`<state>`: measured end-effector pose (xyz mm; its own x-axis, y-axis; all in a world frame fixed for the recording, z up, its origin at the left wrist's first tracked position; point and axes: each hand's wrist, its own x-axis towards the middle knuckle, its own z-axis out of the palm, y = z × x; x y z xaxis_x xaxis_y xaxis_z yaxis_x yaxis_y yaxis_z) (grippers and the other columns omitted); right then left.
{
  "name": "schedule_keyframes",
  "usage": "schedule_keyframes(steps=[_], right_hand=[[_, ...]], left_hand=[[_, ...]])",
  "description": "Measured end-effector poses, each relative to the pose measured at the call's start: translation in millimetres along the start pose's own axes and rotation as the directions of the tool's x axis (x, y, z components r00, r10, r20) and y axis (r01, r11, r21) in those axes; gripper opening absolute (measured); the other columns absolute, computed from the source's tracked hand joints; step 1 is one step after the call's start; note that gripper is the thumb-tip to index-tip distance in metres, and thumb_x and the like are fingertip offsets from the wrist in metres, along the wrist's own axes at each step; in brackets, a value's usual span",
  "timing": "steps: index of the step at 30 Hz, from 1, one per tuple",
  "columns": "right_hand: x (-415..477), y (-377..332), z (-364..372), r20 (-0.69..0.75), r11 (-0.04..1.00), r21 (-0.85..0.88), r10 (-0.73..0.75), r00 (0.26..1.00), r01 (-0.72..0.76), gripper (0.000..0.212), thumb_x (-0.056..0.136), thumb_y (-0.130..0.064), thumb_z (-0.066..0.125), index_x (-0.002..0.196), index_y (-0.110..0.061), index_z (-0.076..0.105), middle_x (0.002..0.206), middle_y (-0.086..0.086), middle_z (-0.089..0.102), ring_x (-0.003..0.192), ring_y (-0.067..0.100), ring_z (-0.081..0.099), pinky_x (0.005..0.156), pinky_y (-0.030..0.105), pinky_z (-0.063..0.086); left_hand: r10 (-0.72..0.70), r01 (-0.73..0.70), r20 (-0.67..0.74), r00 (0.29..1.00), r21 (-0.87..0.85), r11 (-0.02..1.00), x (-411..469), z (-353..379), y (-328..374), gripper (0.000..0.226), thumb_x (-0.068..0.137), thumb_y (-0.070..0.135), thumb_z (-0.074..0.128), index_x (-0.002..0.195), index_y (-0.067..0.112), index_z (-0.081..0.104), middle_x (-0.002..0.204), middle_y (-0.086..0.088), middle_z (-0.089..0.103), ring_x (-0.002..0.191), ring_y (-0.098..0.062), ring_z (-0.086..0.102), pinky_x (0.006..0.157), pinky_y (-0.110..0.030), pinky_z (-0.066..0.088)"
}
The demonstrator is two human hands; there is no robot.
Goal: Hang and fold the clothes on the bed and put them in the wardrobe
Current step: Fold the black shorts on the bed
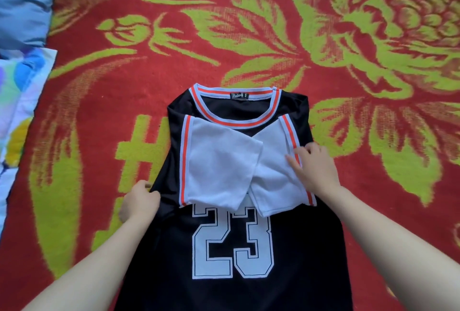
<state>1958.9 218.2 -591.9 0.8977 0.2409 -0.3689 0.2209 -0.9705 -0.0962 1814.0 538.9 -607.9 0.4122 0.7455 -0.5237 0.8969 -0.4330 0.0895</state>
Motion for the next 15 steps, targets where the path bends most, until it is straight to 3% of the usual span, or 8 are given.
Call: schedule_keyframes(steps=[2, 4, 8, 10, 12, 15], right_hand=[[24.9, 1.7, -13.1, -0.092, 0.999, 0.034, 0.033, 0.995, -0.030, 0.040, 0.097, -0.037, 0.042, 0.128, -0.013, 0.052, 0.131, 0.013, 0.046, 0.122, 0.031, 0.037, 0.093, 0.040, 0.036], [53.3, 5.2, -26.4, -0.040, 0.995, 0.084, 0.050, 0.998, -0.047, 0.047, 0.098, -0.033, 0.041, 0.140, -0.014, 0.038, 0.144, 0.012, 0.036, 0.134, 0.028, 0.029, 0.101, 0.044, 0.032], [105.1, 11.5, -42.1, 0.064, 0.947, 0.303, 0.092, 0.994, -0.107, 0.059, 0.098, -0.033, 0.042, 0.148, -0.011, 0.021, 0.155, 0.007, 0.021, 0.142, 0.025, 0.020, 0.112, 0.047, 0.025], [119.8, 12.1, -42.0, 0.154, 0.817, 0.543, 0.128, 0.980, -0.192, 0.065, 0.098, -0.036, 0.043, 0.150, -0.012, 0.014, 0.157, 0.006, 0.016, 0.143, 0.025, 0.016, 0.115, 0.044, 0.022], [127.0, 13.7, -35.4, 0.248, 0.617, 0.733, 0.149, 0.957, -0.286, 0.070, 0.097, -0.042, 0.044, 0.151, -0.015, 0.009, 0.157, 0.003, 0.014, 0.143, 0.024, 0.018, 0.112, 0.041, 0.023], [129.2, 14.4, -23.7, 0.253, 0.578, 0.762, 0.151, 0.956, -0.293, 0.071, 0.096, -0.042, 0.046, 0.151, -0.016, 0.008, 0.158, 0.002, 0.012, 0.143, 0.023, 0.018, 0.112, 0.040, 0.023]], left_hand=[[0.008, 0.002, -0.074, 0.997, 0.144, 0.990, 8.7, -9.6, 4.4, 0.041, 0.085, 0.014, 0.050, 0.126, 0.018, 0.053, 0.122, -0.015, 0.056, 0.111, -0.035, 0.050, 0.090, -0.042, 0.036], [0.042, -0.026, -0.104, 0.994, 0.148, 0.989, 21.7, -16.8, 14.2, 0.043, 0.086, 0.015, 0.048, 0.129, 0.014, 0.050, 0.126, -0.018, 0.051, 0.115, -0.037, 0.047, 0.093, -0.045, 0.036], [0.194, -0.191, -0.015, 0.981, -0.274, 0.943, 50.5, -24.6, 65.0, 0.045, 0.092, 0.018, 0.051, 0.134, 0.007, 0.044, 0.130, -0.020, 0.050, 0.113, -0.037, 0.050, 0.093, -0.043, 0.040], [0.220, -0.178, 0.037, 0.975, -0.463, 0.868, 62.7, -28.0, 94.7, 0.052, 0.092, 0.025, 0.055, 0.138, 0.007, 0.037, 0.136, -0.014, 0.046, 0.119, -0.033, 0.047, 0.096, -0.040, 0.038], [0.191, -0.116, 0.082, 0.978, -0.547, 0.829, 75.3, -27.5, 115.6, 0.059, 0.090, 0.034, 0.058, 0.138, 0.007, 0.037, 0.138, -0.011, 0.044, 0.122, -0.029, 0.045, 0.095, -0.035, 0.036], [0.122, -0.062, 0.096, 0.988, -0.480, 0.875, 90.8, -29.6, 134.3, 0.051, 0.086, 0.043, 0.062, 0.116, 0.003, 0.053, 0.121, -0.016, 0.056, 0.108, -0.033, 0.053, 0.086, -0.038, 0.042]])
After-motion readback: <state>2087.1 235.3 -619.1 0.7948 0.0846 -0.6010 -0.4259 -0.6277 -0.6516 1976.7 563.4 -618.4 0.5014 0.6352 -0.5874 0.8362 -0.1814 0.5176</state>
